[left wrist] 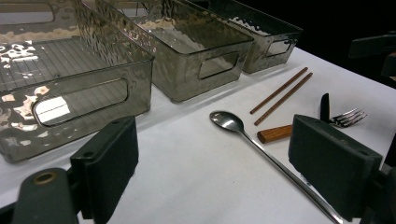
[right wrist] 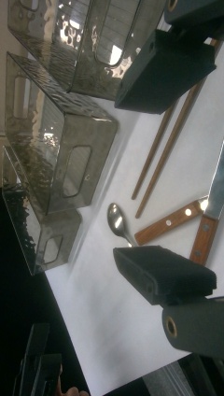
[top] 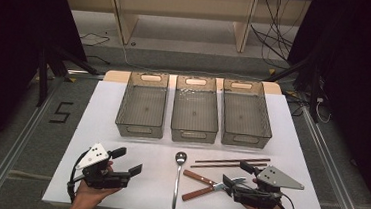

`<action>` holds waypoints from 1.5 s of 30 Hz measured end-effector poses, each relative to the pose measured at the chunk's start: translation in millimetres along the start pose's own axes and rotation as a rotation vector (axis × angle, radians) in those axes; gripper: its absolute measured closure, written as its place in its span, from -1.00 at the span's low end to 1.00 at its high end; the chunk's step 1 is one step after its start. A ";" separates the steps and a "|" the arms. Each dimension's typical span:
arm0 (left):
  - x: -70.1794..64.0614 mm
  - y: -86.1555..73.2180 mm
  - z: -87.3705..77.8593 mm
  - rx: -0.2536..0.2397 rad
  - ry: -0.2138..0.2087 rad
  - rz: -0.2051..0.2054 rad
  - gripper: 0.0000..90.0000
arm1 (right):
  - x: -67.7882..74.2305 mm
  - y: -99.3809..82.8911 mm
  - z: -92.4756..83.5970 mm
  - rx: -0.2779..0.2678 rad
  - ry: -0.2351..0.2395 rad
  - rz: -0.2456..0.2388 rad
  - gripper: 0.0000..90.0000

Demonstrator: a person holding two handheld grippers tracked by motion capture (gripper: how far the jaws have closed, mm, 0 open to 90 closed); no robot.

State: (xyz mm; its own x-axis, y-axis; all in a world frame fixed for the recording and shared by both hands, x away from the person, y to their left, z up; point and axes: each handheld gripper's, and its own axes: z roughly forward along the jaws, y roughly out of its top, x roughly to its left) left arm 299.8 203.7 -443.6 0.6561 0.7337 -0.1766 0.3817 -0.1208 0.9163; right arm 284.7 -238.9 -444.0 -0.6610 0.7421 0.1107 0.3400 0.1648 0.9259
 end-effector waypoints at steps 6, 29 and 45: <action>-0.5 0.0 0.4 0.002 -0.003 -0.002 -0.65 | -1.7 1.5 -0.2 0.013 0.001 -0.009 -0.44; -0.5 0.2 0.9 0.003 -0.003 -0.003 -0.65 | -13.1 28.1 1.3 0.159 0.016 -0.153 -0.37; -0.2 0.3 1.4 -0.001 -0.002 -0.006 -0.65 | -43.1 65.7 34.6 0.540 0.065 -0.367 -0.19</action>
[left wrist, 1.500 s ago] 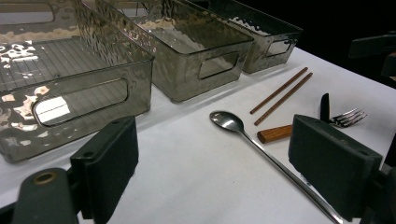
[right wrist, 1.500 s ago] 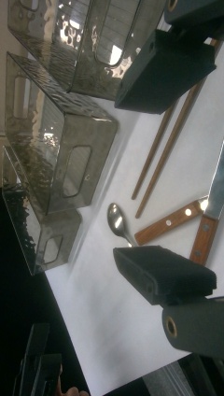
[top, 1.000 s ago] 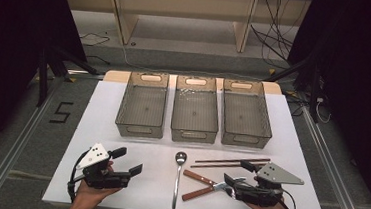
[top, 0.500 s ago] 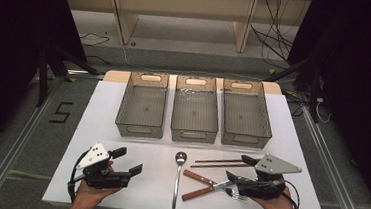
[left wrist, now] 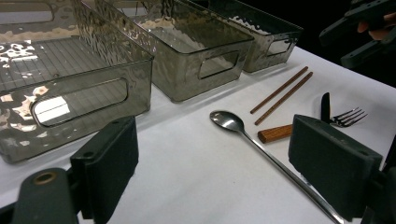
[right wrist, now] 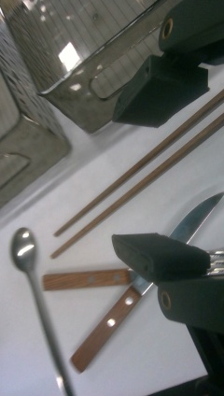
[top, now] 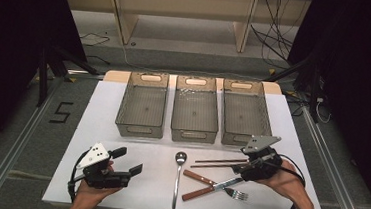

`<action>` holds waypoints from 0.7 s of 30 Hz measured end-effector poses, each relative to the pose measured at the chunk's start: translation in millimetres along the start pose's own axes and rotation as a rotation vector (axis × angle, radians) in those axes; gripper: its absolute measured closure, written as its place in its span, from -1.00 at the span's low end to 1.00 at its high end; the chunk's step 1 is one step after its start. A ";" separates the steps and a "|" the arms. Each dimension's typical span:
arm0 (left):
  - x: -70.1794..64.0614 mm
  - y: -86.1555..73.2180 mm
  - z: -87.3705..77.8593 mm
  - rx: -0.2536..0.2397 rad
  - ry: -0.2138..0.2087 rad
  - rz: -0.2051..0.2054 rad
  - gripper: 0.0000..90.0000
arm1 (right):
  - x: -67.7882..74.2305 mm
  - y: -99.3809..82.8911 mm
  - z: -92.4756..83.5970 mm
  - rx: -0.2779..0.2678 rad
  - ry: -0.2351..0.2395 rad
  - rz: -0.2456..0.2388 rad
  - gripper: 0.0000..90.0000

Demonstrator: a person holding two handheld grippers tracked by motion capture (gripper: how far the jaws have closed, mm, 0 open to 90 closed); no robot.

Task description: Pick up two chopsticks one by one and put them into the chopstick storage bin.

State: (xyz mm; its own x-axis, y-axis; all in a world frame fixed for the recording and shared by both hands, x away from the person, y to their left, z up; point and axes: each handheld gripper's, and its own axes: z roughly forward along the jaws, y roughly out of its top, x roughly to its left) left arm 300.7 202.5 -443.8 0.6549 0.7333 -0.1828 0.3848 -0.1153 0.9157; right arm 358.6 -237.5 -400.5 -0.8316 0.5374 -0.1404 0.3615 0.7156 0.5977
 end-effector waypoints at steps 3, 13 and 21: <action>0.0 -0.2 0.2 0.004 -0.001 0.002 -0.65 | -4.9 2.2 8.2 0.045 0.013 -0.019 -0.15; 0.5 -0.1 1.0 0.003 -0.001 0.003 -0.65 | -12.5 9.9 38.2 0.216 0.070 -0.111 0.07; 1.0 0.2 0.4 0.004 -0.002 0.000 -0.65 | -13.0 17.2 58.3 0.313 0.099 -0.194 0.27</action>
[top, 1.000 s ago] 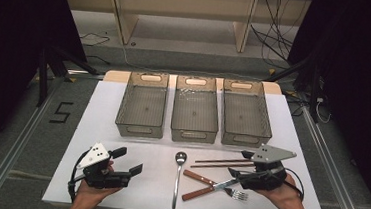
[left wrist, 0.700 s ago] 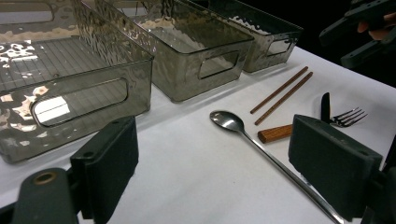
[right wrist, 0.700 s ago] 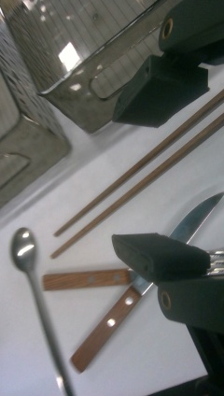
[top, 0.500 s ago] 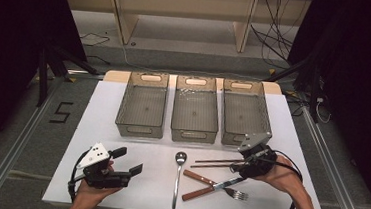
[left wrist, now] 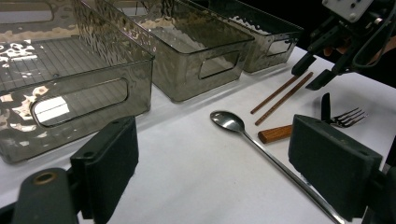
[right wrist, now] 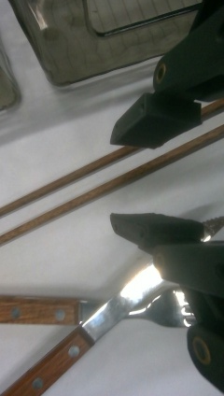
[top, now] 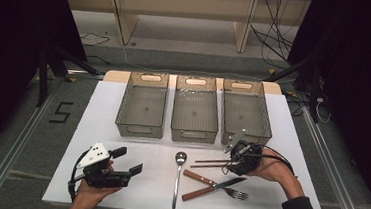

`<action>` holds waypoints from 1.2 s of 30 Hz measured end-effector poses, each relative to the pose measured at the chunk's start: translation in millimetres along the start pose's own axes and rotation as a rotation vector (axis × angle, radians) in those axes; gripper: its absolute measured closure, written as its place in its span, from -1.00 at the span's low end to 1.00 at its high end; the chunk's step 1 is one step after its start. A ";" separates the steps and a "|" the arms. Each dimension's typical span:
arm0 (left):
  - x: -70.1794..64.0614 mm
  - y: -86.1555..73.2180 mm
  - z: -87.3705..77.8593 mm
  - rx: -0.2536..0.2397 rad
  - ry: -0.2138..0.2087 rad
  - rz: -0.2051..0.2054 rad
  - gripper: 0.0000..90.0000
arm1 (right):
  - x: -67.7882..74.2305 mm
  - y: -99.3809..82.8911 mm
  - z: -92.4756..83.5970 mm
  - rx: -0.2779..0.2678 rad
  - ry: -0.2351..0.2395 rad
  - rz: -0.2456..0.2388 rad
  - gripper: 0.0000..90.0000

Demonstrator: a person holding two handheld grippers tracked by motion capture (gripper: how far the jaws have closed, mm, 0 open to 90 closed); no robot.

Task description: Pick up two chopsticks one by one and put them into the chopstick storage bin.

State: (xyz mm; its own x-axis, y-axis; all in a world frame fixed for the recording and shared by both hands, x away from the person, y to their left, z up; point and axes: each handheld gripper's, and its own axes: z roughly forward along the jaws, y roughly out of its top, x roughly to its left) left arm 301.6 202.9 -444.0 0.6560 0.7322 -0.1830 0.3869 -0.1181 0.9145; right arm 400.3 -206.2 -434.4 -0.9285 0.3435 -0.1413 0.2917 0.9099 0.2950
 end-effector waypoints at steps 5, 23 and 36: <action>-0.2 0.1 -0.3 0.000 0.000 0.000 -0.65 | -1.4 4.7 7.1 0.036 0.020 -0.022 0.38; -0.3 0.1 0.2 -0.001 0.000 0.007 -0.65 | -5.0 7.8 21.8 0.095 0.038 -0.056 0.59; -0.5 0.2 0.3 -0.002 0.000 0.007 -0.65 | -3.9 14.9 25.6 0.164 0.042 -0.128 0.72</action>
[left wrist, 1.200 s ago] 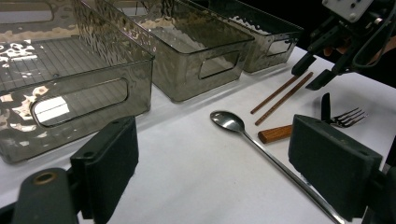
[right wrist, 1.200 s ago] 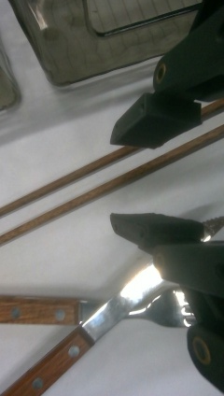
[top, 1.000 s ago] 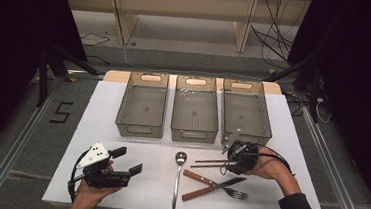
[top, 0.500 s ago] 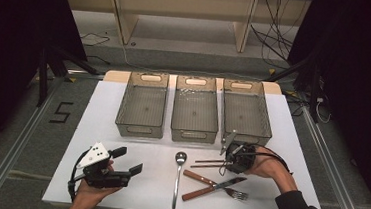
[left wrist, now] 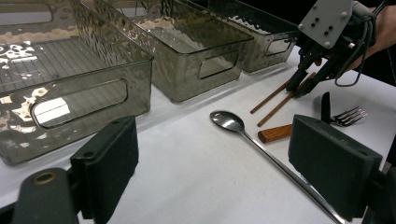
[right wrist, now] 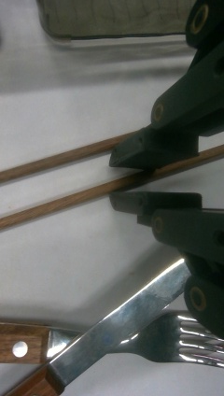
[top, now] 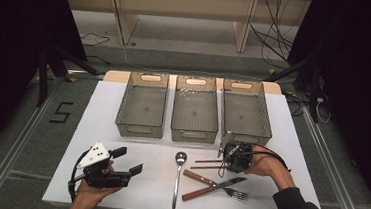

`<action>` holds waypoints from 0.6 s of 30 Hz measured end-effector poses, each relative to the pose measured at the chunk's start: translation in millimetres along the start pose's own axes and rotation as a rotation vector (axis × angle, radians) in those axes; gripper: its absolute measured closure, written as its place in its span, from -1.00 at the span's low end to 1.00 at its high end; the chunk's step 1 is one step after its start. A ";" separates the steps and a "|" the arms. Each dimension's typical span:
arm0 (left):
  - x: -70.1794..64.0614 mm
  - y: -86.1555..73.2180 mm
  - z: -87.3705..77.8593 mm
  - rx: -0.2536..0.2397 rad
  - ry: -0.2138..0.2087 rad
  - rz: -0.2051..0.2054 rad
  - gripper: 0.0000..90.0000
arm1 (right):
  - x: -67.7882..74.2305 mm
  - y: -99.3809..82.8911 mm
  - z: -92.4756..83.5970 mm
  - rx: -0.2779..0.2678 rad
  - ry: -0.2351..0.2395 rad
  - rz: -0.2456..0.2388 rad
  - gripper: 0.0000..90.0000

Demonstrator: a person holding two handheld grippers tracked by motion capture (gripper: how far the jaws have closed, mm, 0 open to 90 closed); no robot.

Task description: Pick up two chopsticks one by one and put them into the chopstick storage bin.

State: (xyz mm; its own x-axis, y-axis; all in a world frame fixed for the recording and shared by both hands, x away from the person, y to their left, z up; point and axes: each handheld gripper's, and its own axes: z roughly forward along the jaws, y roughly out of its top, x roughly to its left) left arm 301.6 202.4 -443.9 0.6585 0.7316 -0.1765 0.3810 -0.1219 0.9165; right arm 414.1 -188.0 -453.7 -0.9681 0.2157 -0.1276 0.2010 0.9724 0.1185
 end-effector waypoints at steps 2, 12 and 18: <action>0.2 0.1 -0.3 0.000 -0.001 0.000 -0.65 | 0.8 2.4 0.1 0.018 -0.004 -0.024 0.73; 0.0 0.0 -0.2 0.001 0.001 0.001 -0.65 | 3.9 7.7 0.6 0.065 0.003 -0.108 0.81; 0.1 0.0 0.0 0.001 0.001 0.000 -0.65 | 5.4 9.3 0.8 0.077 0.002 -0.148 0.86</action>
State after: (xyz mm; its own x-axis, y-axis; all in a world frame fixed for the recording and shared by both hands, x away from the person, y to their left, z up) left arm 301.7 202.5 -443.9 0.6582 0.7320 -0.1759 0.3816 -0.1230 0.9161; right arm 410.9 -177.8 -454.0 -0.9883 0.0692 -0.1363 0.0667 0.9975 0.0228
